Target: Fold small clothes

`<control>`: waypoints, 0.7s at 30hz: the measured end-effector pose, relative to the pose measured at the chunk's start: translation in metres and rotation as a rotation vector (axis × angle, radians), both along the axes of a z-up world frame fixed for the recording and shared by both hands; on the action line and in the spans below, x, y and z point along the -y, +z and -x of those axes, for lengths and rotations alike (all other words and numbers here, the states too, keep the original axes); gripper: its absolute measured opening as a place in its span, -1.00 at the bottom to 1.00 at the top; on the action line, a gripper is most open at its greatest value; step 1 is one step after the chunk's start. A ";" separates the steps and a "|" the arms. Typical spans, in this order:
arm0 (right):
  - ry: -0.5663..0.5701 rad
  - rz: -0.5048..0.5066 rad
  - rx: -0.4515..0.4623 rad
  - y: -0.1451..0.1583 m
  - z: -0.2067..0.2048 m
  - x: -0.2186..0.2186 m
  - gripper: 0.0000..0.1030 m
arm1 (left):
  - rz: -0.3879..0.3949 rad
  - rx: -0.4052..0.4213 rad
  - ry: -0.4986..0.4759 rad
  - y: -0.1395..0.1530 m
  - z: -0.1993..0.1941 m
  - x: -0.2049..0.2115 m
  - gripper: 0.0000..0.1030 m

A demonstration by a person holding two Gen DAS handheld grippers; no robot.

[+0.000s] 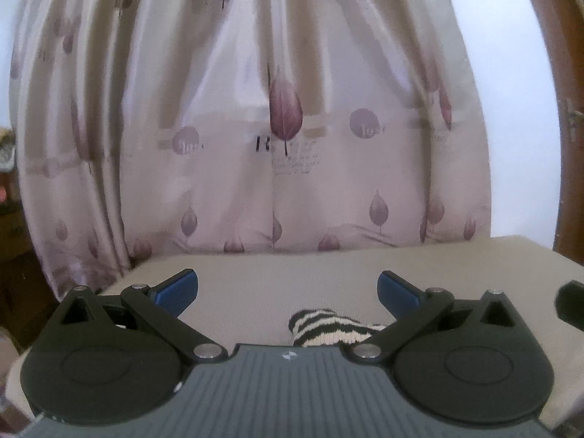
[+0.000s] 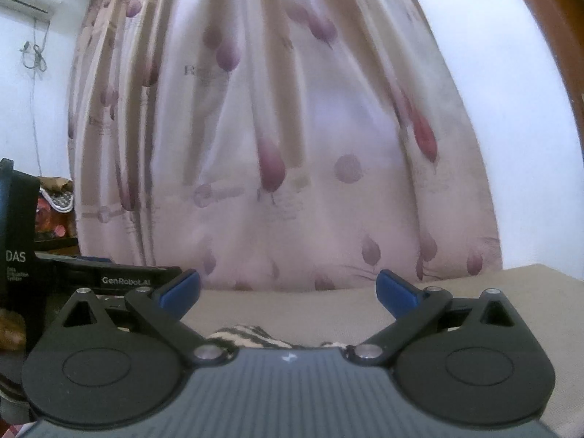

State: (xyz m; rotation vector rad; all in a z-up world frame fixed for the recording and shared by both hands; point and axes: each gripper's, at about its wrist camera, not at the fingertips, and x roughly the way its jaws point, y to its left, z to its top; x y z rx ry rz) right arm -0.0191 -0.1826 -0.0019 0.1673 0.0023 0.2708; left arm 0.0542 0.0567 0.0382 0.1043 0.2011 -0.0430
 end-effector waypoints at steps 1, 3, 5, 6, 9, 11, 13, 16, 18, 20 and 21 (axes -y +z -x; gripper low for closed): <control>0.002 0.008 -0.001 0.000 0.001 -0.002 1.00 | -0.002 0.008 -0.009 0.001 0.003 0.001 1.00; -0.002 0.020 -0.003 0.001 0.002 -0.004 1.00 | 0.005 0.007 -0.039 0.002 0.006 0.002 1.00; 0.003 0.024 -0.014 0.001 0.001 -0.005 1.00 | 0.019 -0.019 -0.059 0.003 0.004 0.003 1.00; 0.000 0.023 -0.020 0.001 0.001 -0.005 1.00 | 0.025 -0.033 -0.065 0.004 0.003 0.003 1.00; -0.006 0.017 -0.029 0.001 0.000 -0.004 1.00 | 0.052 -0.060 -0.068 0.004 0.002 0.001 1.00; -0.015 0.019 -0.035 0.001 0.000 -0.005 1.00 | 0.067 -0.079 -0.065 0.003 0.000 -0.001 1.00; -0.018 0.018 -0.038 0.001 -0.001 -0.005 1.00 | 0.087 -0.096 -0.061 0.002 -0.002 -0.004 1.00; -0.023 0.024 -0.047 0.001 -0.002 -0.006 1.00 | 0.095 -0.100 -0.050 0.000 -0.004 -0.007 1.00; -0.026 0.023 -0.055 0.000 -0.003 -0.006 1.00 | 0.091 -0.103 -0.046 -0.002 -0.005 -0.008 1.00; -0.025 0.025 -0.062 -0.001 -0.003 -0.007 1.00 | 0.087 -0.104 -0.042 -0.004 -0.005 -0.008 1.00; -0.030 0.028 -0.063 -0.001 -0.003 -0.008 1.00 | 0.085 -0.106 -0.041 -0.004 -0.006 -0.008 1.00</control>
